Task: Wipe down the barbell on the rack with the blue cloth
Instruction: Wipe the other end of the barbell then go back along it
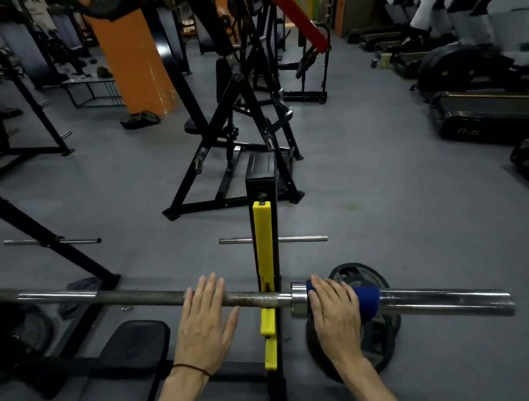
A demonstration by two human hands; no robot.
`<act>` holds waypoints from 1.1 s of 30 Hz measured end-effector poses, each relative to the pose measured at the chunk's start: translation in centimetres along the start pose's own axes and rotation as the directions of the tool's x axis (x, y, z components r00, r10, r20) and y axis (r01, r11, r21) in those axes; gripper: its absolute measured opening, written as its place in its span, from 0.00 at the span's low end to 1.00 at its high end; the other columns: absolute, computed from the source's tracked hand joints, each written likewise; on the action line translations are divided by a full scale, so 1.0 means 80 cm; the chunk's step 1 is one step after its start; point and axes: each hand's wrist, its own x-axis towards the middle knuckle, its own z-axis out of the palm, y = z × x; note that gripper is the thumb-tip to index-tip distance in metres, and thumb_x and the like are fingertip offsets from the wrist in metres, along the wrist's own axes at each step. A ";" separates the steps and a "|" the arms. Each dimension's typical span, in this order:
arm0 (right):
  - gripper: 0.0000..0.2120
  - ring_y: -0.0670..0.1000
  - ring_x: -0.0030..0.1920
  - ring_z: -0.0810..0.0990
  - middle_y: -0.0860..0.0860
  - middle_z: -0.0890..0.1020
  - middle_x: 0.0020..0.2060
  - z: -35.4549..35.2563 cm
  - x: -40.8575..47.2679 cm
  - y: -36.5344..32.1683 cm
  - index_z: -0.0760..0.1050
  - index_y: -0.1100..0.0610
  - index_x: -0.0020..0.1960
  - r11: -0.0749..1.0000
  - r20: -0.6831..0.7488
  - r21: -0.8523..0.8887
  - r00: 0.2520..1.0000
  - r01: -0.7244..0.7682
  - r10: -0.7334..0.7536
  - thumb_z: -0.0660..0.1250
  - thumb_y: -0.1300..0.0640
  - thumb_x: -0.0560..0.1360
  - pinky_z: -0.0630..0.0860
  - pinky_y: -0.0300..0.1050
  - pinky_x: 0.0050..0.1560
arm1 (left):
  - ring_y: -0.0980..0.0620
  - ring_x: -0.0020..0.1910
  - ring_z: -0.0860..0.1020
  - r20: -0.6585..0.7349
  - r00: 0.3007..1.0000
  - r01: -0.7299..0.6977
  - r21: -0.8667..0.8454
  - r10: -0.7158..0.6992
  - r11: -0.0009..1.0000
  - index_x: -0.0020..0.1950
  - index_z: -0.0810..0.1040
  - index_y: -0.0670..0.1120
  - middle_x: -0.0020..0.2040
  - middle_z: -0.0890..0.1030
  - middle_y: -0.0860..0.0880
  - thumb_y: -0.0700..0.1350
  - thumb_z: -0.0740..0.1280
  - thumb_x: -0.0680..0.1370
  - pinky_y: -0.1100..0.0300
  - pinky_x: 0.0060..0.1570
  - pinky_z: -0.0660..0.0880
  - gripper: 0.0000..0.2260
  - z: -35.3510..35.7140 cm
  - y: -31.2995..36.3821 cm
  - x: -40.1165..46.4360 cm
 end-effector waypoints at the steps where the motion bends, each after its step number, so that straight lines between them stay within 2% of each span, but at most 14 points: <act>1: 0.19 0.50 0.63 0.80 0.49 0.83 0.62 0.001 0.001 -0.002 0.79 0.55 0.66 0.999 0.007 0.024 0.999 -0.040 0.040 0.55 0.51 0.84 0.63 0.53 0.73 | 0.43 0.76 0.65 0.007 1.000 -0.008 -0.004 0.008 1.000 0.75 0.69 0.40 0.75 0.70 0.41 0.61 0.46 0.85 0.50 0.79 0.48 0.31 0.001 -0.003 0.002; 7: 0.25 0.46 0.65 0.79 0.45 0.82 0.64 -0.004 0.008 -0.028 0.78 0.52 0.68 0.962 -0.011 0.179 0.977 -0.207 0.212 0.49 0.42 0.86 0.62 0.55 0.75 | 0.43 0.77 0.64 0.064 0.996 -0.054 -0.033 0.056 0.998 0.76 0.67 0.42 0.76 0.69 0.42 0.62 0.45 0.84 0.48 0.77 0.50 0.31 0.011 -0.005 0.013; 11: 0.23 0.45 0.68 0.74 0.45 0.79 0.66 -0.004 0.012 -0.066 0.76 0.53 0.71 0.951 -0.052 0.277 0.986 -0.138 0.158 0.51 0.43 0.86 0.62 0.44 0.74 | 0.43 0.77 0.65 0.081 0.995 -0.064 -0.015 0.065 0.998 0.77 0.67 0.42 0.76 0.68 0.42 0.61 0.46 0.84 0.48 0.77 0.50 0.31 0.011 -0.013 0.020; 16: 0.21 0.47 0.63 0.75 0.48 0.77 0.63 0.027 0.006 -0.122 0.76 0.52 0.71 0.943 -0.050 0.330 0.997 -0.036 0.055 0.54 0.45 0.87 0.69 0.42 0.65 | 0.42 0.76 0.65 0.048 0.999 -0.022 0.014 0.022 1.000 0.76 0.68 0.41 0.76 0.69 0.41 0.61 0.47 0.84 0.46 0.77 0.53 0.31 0.011 -0.049 0.029; 18: 0.20 0.48 0.62 0.75 0.49 0.77 0.62 0.041 0.000 -0.141 0.77 0.52 0.71 0.946 -0.031 0.322 0.998 -0.046 0.059 0.55 0.46 0.86 0.70 0.42 0.64 | 0.41 0.76 0.66 0.049 0.999 -0.007 0.026 0.006 1.000 0.76 0.69 0.40 0.76 0.69 0.40 0.61 0.45 0.84 0.44 0.76 0.56 0.32 0.010 -0.067 0.025; 20: 0.19 0.49 0.65 0.74 0.49 0.77 0.62 0.054 -0.007 -0.153 0.77 0.53 0.71 0.947 -0.048 0.316 0.996 -0.054 0.073 0.57 0.48 0.86 0.70 0.46 0.67 | 0.41 0.76 0.65 0.084 0.996 0.000 0.021 -0.002 1.000 0.76 0.69 0.40 0.76 0.69 0.40 0.61 0.45 0.85 0.43 0.75 0.57 0.32 0.008 -0.084 0.018; 24: 0.19 0.49 0.69 0.73 0.49 0.78 0.64 0.090 -0.002 -0.180 0.75 0.53 0.73 0.979 -0.045 0.202 0.999 -0.011 0.020 0.58 0.51 0.85 0.60 0.51 0.78 | 0.41 0.75 0.67 0.099 0.995 -0.007 0.038 0.003 0.999 0.75 0.70 0.40 0.75 0.70 0.40 0.61 0.43 0.85 0.45 0.76 0.54 0.33 0.007 -0.127 0.022; 29: 0.19 0.52 0.68 0.76 0.50 0.82 0.62 0.143 0.006 -0.240 0.77 0.56 0.70 0.998 0.003 0.037 0.999 -0.042 0.041 0.57 0.52 0.85 0.62 0.53 0.75 | 0.40 0.75 0.68 0.142 0.983 -0.116 0.026 0.112 0.993 0.76 0.69 0.41 0.75 0.70 0.40 0.61 0.43 0.85 0.41 0.72 0.60 0.32 0.010 -0.191 0.025; 33: 0.21 0.51 0.71 0.74 0.49 0.80 0.66 0.187 -0.003 -0.316 0.76 0.54 0.71 0.997 0.115 0.051 0.991 0.058 -0.064 0.50 0.49 0.88 0.60 0.53 0.77 | 0.39 0.75 0.67 0.146 0.974 -0.177 0.004 0.175 0.984 0.78 0.64 0.42 0.76 0.68 0.39 0.59 0.39 0.85 0.41 0.72 0.59 0.31 0.013 -0.233 0.032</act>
